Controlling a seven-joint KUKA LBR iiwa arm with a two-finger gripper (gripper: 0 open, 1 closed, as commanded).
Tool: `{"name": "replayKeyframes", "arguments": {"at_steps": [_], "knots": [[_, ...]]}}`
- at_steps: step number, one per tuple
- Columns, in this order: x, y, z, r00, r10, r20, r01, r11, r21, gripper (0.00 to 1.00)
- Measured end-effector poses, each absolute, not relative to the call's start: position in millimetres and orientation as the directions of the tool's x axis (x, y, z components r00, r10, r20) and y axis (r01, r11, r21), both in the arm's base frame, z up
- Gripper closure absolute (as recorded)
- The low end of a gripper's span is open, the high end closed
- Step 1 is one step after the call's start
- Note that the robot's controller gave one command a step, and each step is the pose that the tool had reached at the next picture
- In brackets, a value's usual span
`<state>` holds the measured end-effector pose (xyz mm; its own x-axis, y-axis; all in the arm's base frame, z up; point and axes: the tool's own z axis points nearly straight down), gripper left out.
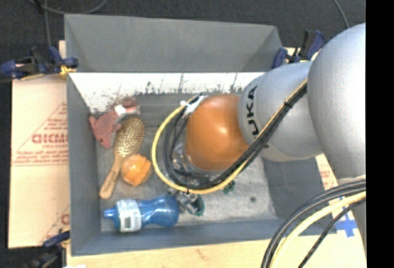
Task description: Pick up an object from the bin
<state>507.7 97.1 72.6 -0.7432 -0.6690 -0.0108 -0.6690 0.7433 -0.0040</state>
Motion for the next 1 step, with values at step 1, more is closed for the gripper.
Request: {"name": "replayKeyframes", "arguments": {"at_steps": [1], "knots": [[507.7, 97.1, 72.6, -0.744, -0.669, -0.011, -0.669, 0.744, -0.004, 1.00]]}}
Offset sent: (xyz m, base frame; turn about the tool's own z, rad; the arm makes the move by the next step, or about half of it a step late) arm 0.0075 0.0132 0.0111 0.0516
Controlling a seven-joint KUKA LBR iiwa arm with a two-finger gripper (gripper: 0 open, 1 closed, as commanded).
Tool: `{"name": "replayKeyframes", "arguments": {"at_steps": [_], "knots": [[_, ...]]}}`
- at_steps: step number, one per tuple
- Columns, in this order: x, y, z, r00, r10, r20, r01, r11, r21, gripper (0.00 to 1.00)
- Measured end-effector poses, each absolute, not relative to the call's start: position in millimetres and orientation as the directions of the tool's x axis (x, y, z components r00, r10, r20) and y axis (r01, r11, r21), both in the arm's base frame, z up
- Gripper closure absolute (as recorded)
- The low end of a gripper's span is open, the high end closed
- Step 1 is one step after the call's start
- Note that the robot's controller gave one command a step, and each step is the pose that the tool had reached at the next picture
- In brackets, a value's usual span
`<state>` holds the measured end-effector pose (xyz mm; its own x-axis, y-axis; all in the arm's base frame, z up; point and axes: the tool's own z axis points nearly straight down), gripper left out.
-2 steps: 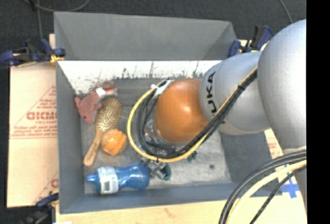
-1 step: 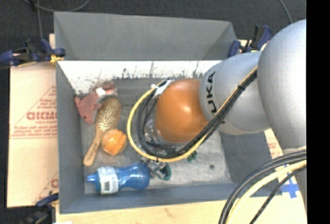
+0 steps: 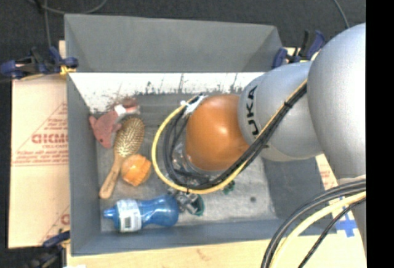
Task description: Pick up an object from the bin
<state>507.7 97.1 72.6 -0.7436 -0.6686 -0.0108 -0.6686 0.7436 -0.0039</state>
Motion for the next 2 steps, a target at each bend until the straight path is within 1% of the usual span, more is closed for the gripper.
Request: {"name": "replayKeyframes", "arguments": {"at_steps": [1, 2], "knots": [[512.4, 105, 79, -0.764, -0.645, -0.005, -0.645, 0.764, -0.001, 1.00], [502.1, 104, 134, -0.734, -0.679, 0.003, -0.679, 0.734, 0.003, 1.00]]}}
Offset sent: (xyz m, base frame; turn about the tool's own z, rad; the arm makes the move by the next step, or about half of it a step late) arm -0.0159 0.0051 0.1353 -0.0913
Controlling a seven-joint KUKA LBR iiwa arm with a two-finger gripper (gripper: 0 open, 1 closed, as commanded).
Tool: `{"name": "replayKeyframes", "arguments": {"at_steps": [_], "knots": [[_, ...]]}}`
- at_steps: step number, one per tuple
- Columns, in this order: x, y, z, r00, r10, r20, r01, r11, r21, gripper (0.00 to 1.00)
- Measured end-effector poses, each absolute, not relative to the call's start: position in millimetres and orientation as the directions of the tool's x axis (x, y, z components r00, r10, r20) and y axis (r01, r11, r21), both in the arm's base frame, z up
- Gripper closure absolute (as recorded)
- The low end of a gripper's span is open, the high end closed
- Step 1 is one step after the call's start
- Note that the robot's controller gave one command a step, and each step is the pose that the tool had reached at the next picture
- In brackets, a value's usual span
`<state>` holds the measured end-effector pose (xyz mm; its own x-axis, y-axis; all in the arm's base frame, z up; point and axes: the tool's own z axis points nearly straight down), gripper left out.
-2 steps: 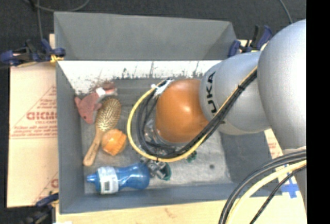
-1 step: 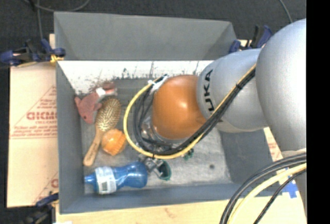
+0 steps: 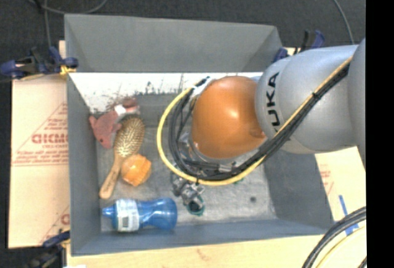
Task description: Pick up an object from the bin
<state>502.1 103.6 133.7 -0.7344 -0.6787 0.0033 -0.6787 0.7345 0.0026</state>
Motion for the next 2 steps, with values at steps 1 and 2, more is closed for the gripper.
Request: {"name": "replayKeyframes", "arguments": {"at_steps": [1, 2], "knots": [[515.2, 106.4, 220.0, -0.782, -0.623, -0.003, -0.623, 0.782, -0.001, 0.00], [515.1, 106.6, 220.0, -0.783, -0.622, -0.003, -0.622, 0.783, 0.000, 0.00]]}}
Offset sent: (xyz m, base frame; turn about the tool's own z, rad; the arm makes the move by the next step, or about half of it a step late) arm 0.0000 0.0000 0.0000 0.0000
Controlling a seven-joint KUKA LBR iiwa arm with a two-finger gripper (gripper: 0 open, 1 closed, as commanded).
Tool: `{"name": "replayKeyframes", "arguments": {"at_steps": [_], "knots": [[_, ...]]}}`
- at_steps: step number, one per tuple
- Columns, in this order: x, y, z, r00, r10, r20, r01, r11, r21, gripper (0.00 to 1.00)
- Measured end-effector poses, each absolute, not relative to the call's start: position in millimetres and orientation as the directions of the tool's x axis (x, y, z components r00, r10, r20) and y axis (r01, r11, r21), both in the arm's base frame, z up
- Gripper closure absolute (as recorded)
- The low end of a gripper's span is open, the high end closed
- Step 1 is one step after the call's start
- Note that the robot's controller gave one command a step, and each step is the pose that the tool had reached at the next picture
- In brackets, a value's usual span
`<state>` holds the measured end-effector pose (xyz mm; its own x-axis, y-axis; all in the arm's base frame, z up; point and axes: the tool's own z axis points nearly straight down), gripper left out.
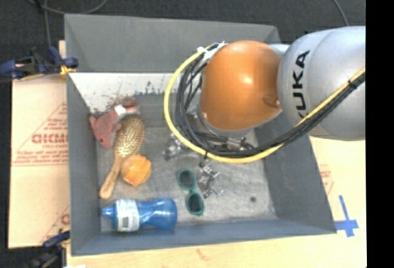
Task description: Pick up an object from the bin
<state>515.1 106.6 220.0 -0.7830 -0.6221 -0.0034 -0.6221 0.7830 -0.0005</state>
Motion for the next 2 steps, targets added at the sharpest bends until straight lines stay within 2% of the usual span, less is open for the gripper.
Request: {"name": "replayKeyframes", "arguments": {"at_steps": [1, 2], "knots": [[515.9, 97, 181, -0.727, -0.687, -0.007, -0.687, 0.727, -0.004, 0.00], [525.9, 78, 124, -0.556, -0.831, -0.004, -0.831, 0.556, -0.005, 0.00]]}}
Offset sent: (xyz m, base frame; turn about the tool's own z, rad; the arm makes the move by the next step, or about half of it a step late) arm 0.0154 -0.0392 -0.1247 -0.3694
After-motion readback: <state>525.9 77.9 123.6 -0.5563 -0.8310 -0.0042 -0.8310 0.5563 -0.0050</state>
